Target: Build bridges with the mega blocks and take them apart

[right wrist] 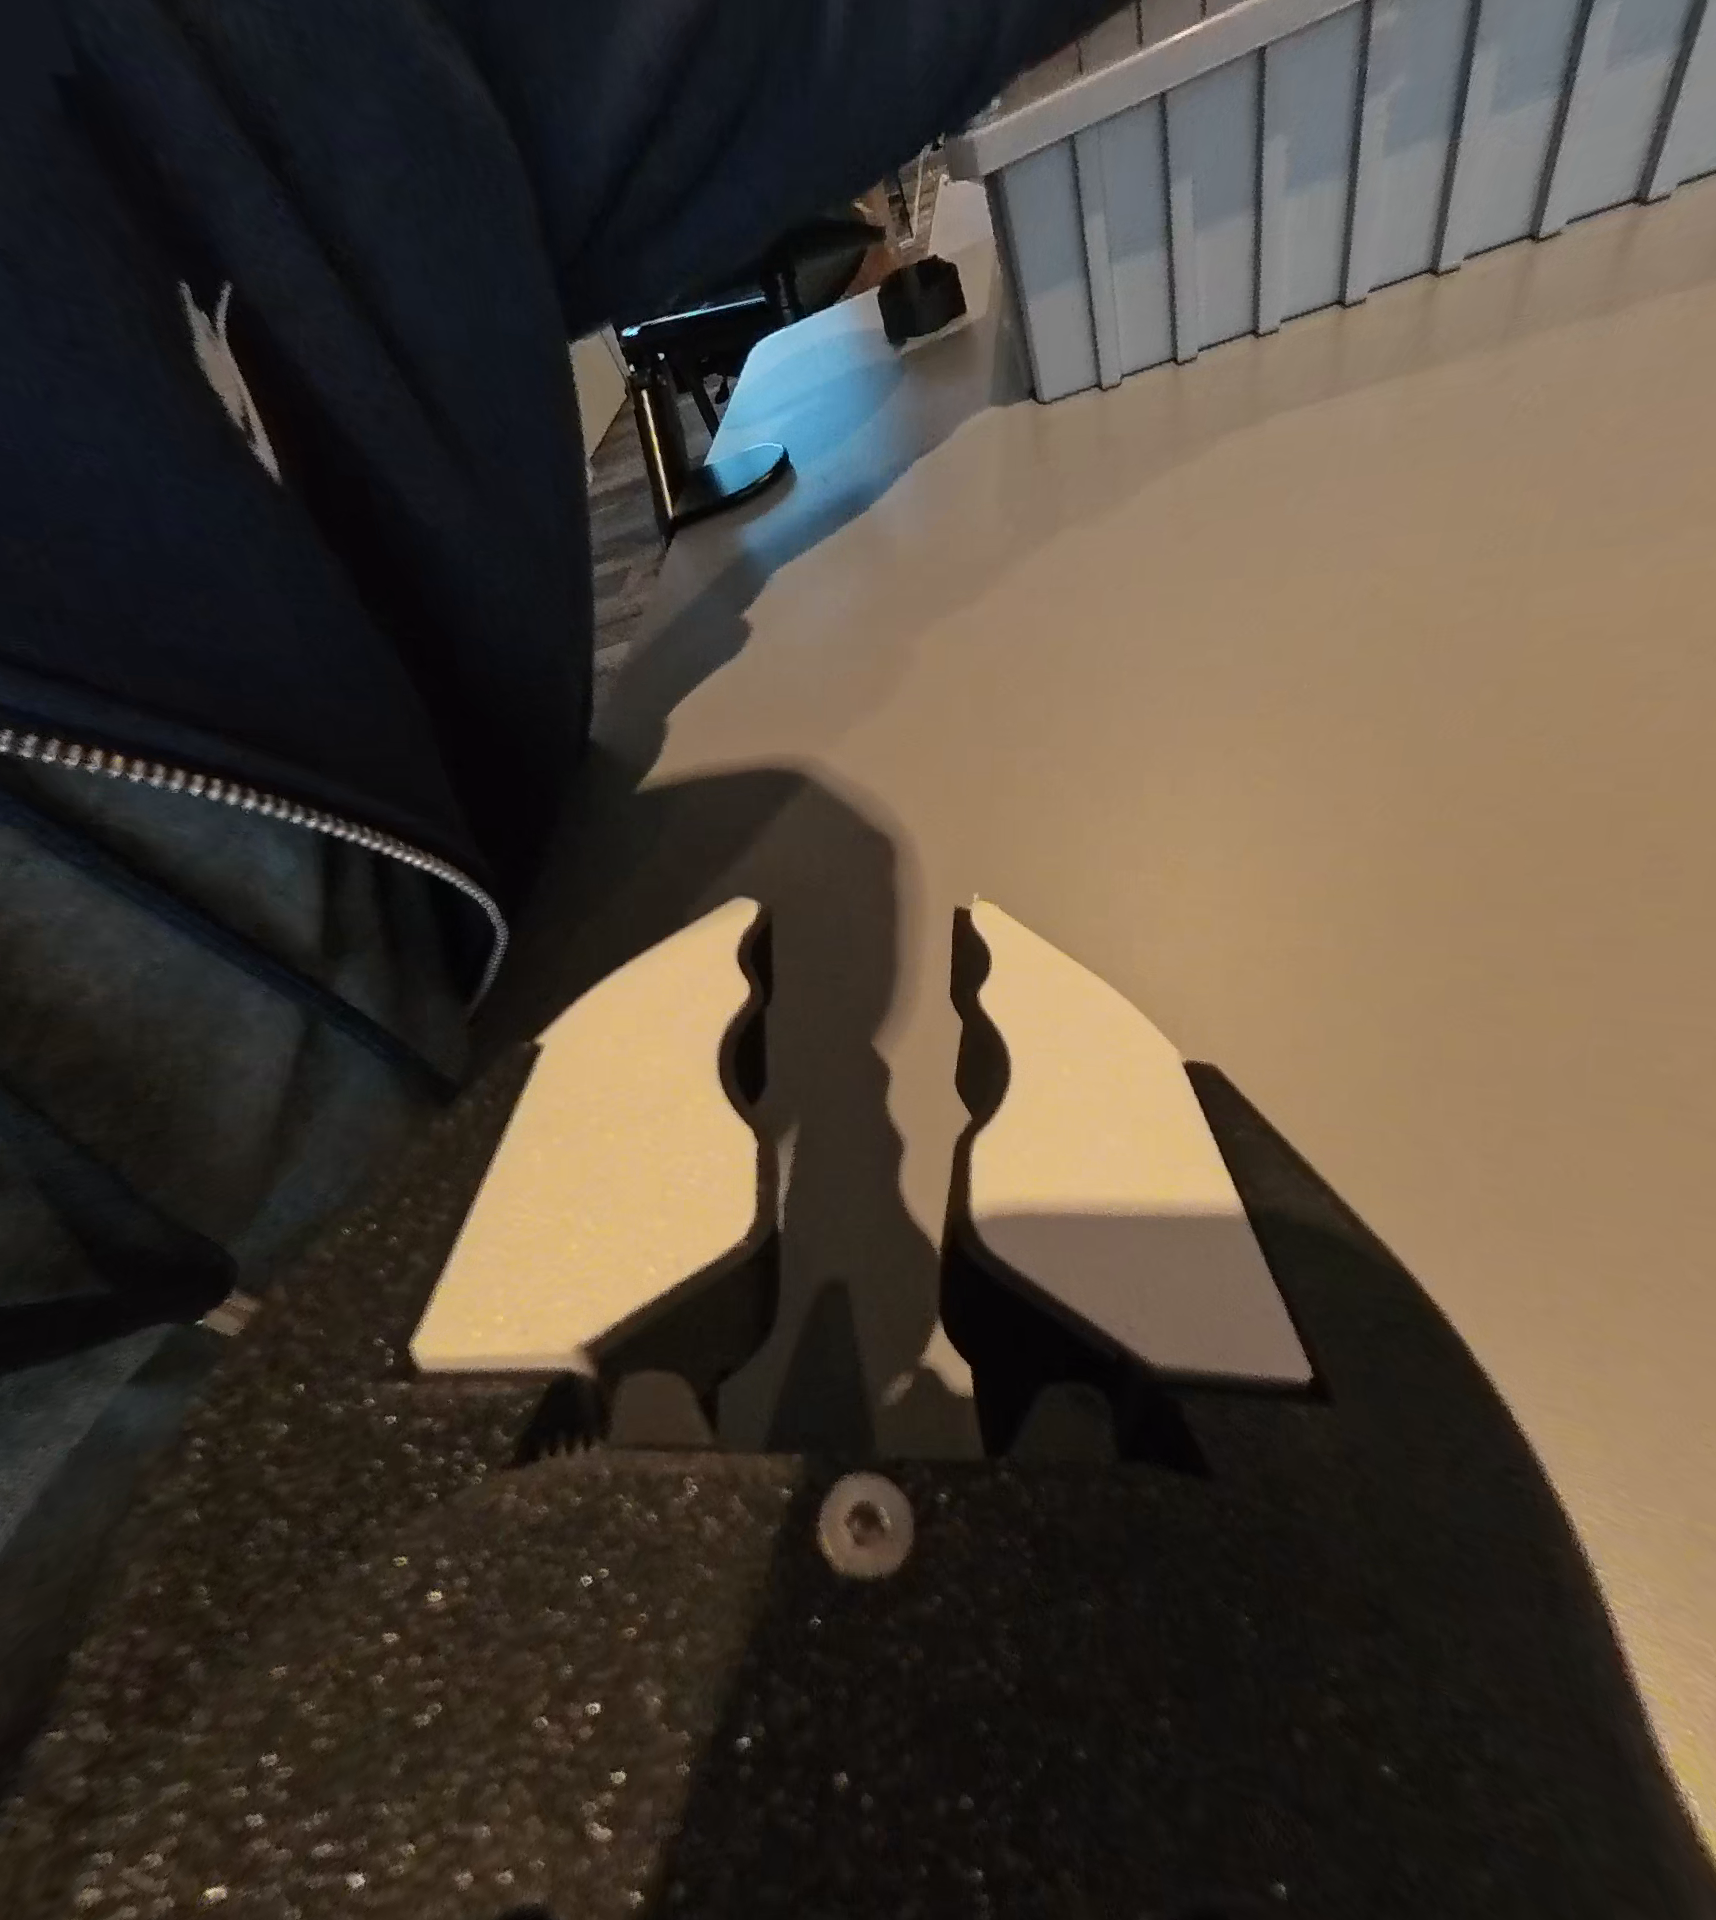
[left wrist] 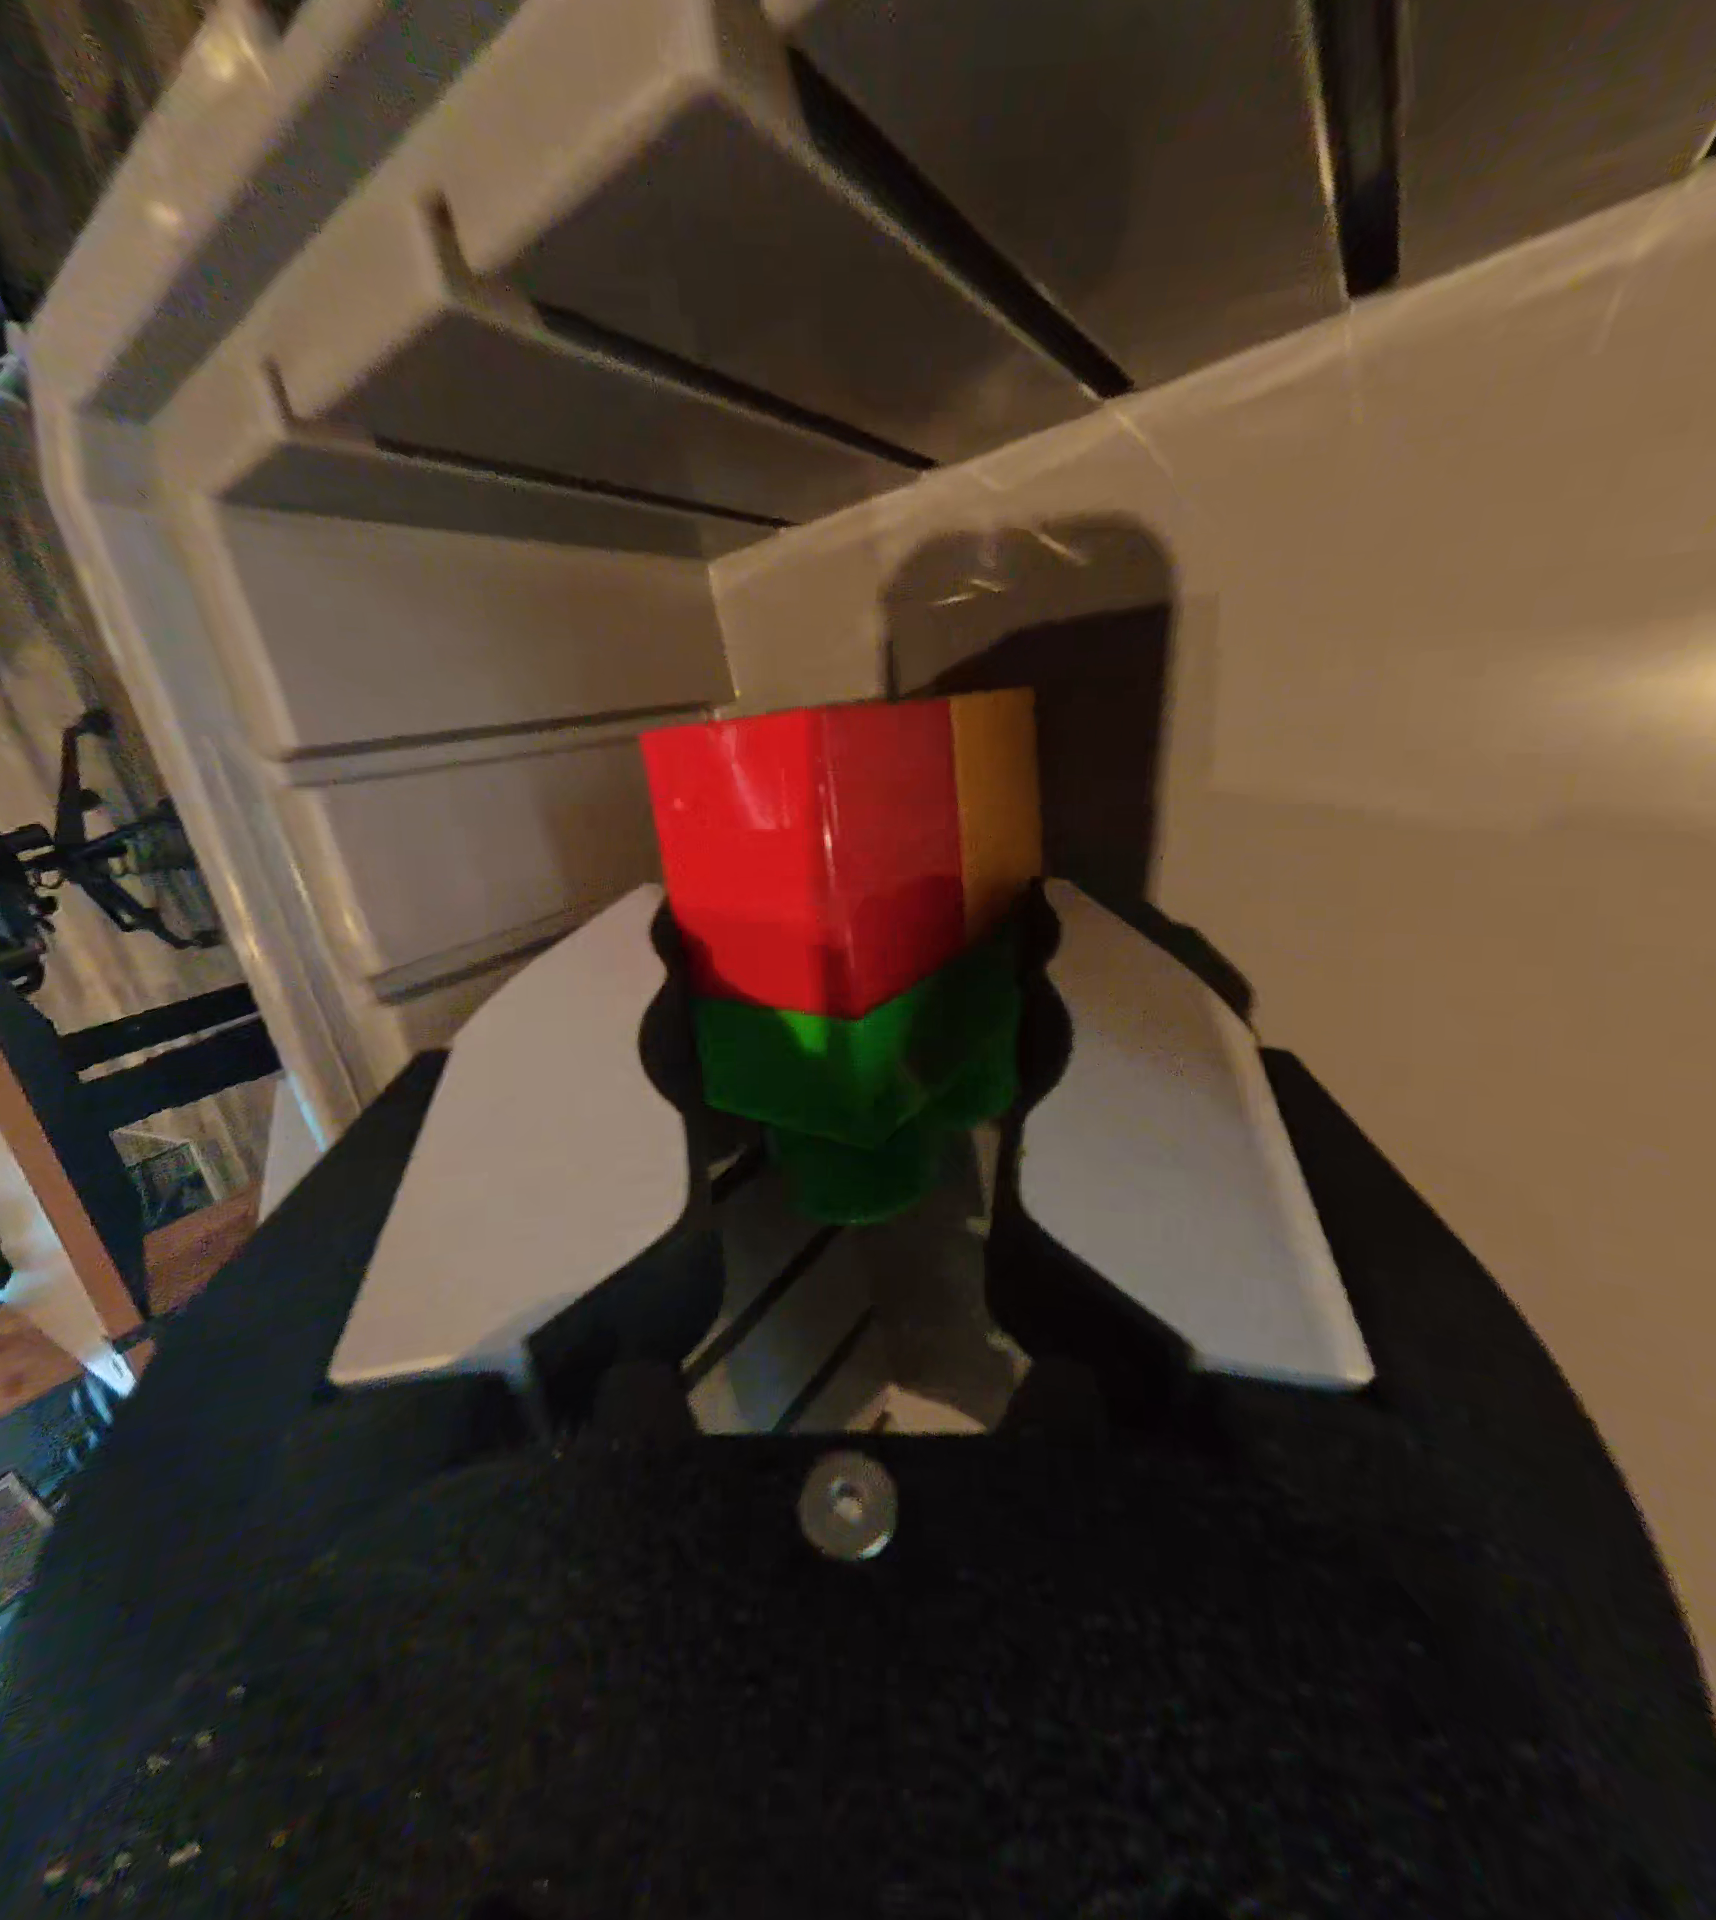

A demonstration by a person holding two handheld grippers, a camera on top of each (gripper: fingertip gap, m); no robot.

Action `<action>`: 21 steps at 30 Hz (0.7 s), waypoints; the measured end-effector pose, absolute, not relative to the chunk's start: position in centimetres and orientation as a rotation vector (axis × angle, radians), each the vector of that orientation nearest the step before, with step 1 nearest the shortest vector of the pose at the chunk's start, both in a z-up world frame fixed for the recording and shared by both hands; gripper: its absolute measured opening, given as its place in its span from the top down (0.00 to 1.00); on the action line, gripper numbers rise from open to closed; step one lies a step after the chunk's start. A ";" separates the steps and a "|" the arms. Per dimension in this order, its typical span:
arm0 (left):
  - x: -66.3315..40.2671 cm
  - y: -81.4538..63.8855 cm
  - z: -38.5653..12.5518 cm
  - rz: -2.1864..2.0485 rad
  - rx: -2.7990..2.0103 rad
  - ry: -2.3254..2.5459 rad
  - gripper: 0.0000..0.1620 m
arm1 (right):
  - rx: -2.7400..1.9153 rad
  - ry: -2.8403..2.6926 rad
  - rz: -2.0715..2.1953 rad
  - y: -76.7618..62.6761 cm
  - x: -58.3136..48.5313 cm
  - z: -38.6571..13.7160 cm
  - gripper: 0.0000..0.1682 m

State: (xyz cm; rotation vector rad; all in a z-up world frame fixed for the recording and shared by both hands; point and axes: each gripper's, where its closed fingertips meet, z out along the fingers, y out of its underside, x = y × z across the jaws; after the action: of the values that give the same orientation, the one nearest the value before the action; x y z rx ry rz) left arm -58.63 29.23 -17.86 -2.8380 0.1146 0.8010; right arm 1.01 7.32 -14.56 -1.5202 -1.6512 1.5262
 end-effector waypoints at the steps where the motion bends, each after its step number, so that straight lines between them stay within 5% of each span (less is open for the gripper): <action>1: -58.6 29.2 -17.9 0.816 -2.831 0.112 0.63 | -1.521 -1.646 1.531 7.4 1.0 -14.5 0.80; 5: -56.7 29.3 -16.6 0.780 -2.787 0.249 0.76 | -1.516 -1.629 1.541 7.5 1.0 -14.3 0.80; 13: -46.0 29.1 -7.3 0.695 -2.348 0.522 0.77 | -1.475 -1.619 1.472 7.7 1.0 -14.1 0.79; 21: -16.7 24.8 2.3 -0.338 -1.780 0.739 0.77 | -1.353 -1.420 1.265 13.1 1.9 -7.0 0.68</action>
State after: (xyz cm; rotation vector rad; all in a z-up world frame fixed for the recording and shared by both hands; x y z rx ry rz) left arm -16.73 24.83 2.29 -1.7801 0.7388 -0.3380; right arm 1.85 13.05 -7.00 -1.3528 -1.4199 1.2650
